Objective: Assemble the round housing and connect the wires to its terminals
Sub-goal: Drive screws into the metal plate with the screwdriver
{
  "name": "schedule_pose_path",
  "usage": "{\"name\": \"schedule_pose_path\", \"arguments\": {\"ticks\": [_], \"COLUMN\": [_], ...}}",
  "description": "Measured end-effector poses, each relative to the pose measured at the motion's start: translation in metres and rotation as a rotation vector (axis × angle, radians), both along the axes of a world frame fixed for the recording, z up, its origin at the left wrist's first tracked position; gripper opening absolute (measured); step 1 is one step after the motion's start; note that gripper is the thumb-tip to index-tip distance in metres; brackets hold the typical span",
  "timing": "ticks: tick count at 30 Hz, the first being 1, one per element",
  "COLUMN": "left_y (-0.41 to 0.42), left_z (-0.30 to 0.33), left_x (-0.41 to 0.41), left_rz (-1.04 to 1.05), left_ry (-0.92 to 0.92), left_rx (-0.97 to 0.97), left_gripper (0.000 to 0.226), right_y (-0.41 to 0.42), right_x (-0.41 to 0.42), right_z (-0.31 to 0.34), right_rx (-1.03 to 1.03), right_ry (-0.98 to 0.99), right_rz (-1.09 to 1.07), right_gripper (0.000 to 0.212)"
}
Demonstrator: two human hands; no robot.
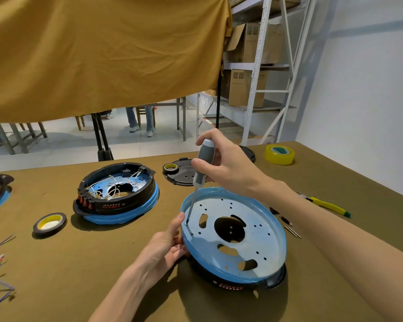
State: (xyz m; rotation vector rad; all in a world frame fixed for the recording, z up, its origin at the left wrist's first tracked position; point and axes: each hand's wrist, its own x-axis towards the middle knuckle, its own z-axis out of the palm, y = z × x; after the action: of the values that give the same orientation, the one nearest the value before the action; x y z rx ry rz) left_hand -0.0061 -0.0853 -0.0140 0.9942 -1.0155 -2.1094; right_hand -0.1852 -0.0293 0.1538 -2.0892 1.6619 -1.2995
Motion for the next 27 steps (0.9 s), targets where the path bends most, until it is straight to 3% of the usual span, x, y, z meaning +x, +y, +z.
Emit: {"name": "schedule_pose_path", "arguments": {"ticks": [4, 10, 15, 20, 24, 27], "left_y": [0.0, 0.007, 0.007, 0.003, 0.001, -0.001], "left_z": [-0.001, -0.005, -0.004, -0.003, -0.005, -0.008], "left_x": [0.002, -0.003, -0.005, -0.004, -0.005, -0.006], "left_rz": [-0.008, 0.016, 0.017, 0.016, 0.012, 0.011], "left_ry": [0.002, 0.037, 0.001, -0.058, -0.073, -0.092], "left_rx": [-0.013, -0.042, -0.082, -0.124, -0.127, -0.127], "left_gripper": [0.077, 0.086, 0.072, 0.068, 0.07, 0.074], "right_y": [0.002, 0.003, 0.007, 0.003, 0.004, 0.003], "right_x": [-0.002, 0.01, 0.01, 0.017, 0.013, 0.017], "right_z": [0.012, 0.022, 0.038, 0.038, 0.054, 0.053], "right_rx": [0.093, 0.041, 0.218, 0.223, 0.477, 0.341], "right_ry": [0.115, 0.384, 0.348, 0.496, 0.442, 0.584], "right_rz": [0.015, -0.127, -0.044, -0.15, -0.055, -0.123], "right_gripper": [0.037, 0.039, 0.031, 0.037, 0.039, 0.035]}}
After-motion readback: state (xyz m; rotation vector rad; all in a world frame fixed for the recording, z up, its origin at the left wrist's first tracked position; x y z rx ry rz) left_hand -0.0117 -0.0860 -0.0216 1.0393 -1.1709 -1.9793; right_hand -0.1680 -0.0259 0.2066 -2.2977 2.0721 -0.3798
